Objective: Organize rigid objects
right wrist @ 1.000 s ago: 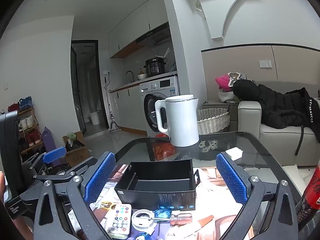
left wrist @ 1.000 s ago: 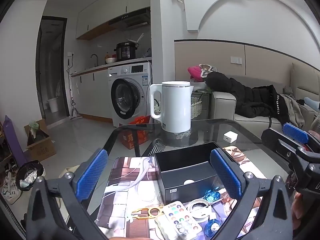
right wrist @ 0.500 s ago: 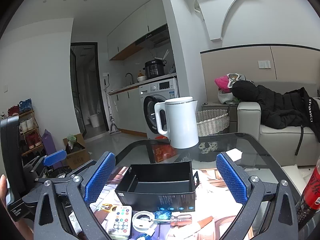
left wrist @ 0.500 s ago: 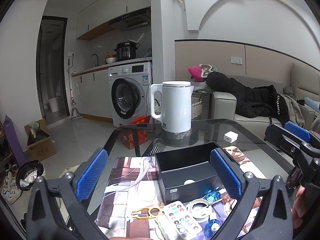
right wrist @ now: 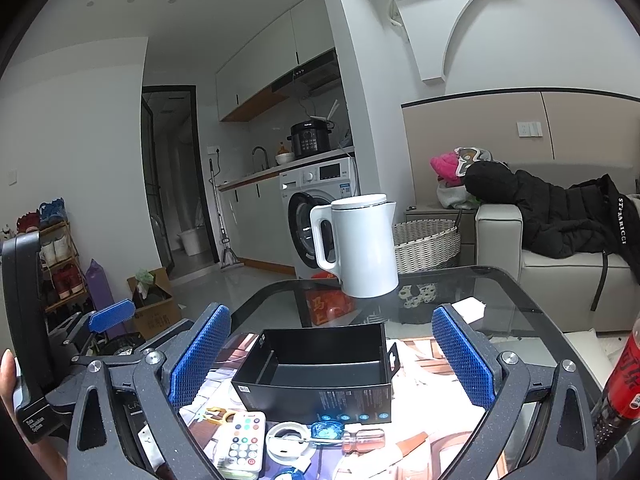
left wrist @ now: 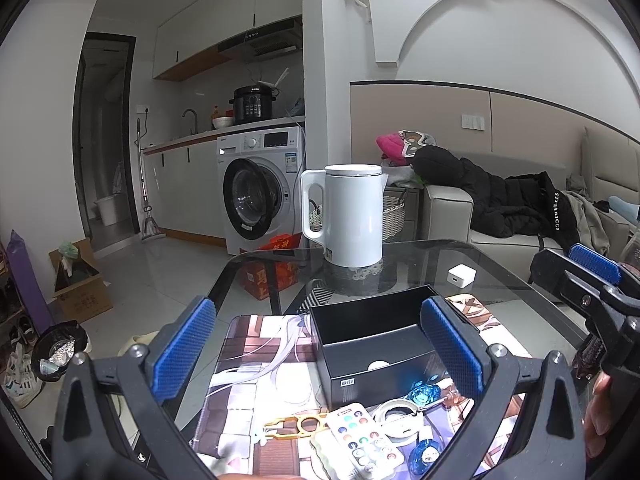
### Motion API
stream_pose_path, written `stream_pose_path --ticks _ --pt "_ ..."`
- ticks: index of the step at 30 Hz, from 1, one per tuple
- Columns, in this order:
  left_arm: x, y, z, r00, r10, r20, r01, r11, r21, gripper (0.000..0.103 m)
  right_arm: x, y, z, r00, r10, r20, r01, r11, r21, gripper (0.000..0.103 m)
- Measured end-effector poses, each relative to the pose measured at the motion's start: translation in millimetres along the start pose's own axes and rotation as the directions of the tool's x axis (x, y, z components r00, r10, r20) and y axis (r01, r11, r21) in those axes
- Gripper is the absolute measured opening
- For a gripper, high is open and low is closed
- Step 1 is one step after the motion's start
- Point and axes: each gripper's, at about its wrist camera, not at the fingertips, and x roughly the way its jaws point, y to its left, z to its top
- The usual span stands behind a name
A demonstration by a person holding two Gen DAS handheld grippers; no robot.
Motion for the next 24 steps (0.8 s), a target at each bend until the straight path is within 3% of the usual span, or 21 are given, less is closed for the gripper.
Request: stream_pose_path --ticks 24 --pt "0.5 -0.7 -0.2 1.000 0.003 -0.002 -0.003 1.000 0.003 0.103 4.8 -3.6 -6.6 1.000 0.003 -0.014 -0.003 1.000 0.006 0.103"
